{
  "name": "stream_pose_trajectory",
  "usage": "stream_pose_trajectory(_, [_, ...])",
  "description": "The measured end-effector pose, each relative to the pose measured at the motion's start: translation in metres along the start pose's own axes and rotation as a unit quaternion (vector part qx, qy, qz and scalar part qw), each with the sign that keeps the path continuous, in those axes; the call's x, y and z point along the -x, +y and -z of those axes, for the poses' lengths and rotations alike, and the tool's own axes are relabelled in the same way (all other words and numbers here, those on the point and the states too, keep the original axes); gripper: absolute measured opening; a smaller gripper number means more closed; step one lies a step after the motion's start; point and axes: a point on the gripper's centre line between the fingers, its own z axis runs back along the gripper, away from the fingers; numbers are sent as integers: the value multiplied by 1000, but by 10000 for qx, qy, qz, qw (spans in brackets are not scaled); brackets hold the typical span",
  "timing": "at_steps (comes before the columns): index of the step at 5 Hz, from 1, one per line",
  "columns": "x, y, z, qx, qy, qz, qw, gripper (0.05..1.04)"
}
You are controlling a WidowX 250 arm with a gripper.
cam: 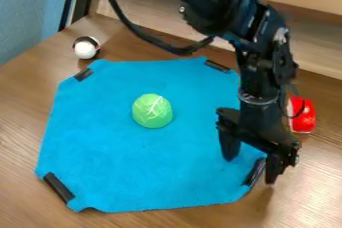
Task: Fold the cloth from bottom right to top left
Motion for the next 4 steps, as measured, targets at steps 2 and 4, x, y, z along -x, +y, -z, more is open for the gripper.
stream_pose_trajectory(2, [-6, -1, 6, -145, -86, -142, 9998, 658])
stream_pose_trajectory(4, [-5, -1, 8, -165, -59, -197, 9997, 162])
